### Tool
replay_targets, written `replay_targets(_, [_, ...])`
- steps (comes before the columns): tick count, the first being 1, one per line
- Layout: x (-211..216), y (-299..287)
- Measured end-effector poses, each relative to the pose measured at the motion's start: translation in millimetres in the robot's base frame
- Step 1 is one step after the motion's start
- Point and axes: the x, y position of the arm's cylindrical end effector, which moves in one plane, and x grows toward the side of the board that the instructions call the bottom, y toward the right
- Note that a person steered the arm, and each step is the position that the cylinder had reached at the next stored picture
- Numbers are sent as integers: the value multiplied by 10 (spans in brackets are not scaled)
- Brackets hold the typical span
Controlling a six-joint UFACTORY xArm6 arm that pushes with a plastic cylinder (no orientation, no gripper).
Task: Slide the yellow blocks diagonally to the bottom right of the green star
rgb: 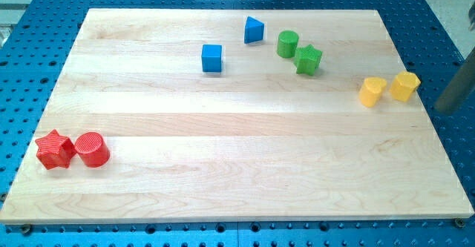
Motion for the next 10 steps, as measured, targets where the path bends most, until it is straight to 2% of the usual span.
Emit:
replay_targets(2, [-238,-208])
replay_targets(4, [-238,-1217])
replay_targets(5, [-387,-1137])
replay_targets(6, [-725,-1130])
replay_targets(7, [-544,-1502])
replay_targets(8, [-522,-1626])
replay_targets(9, [-520,-1705])
replay_targets(10, [-502,-1512])
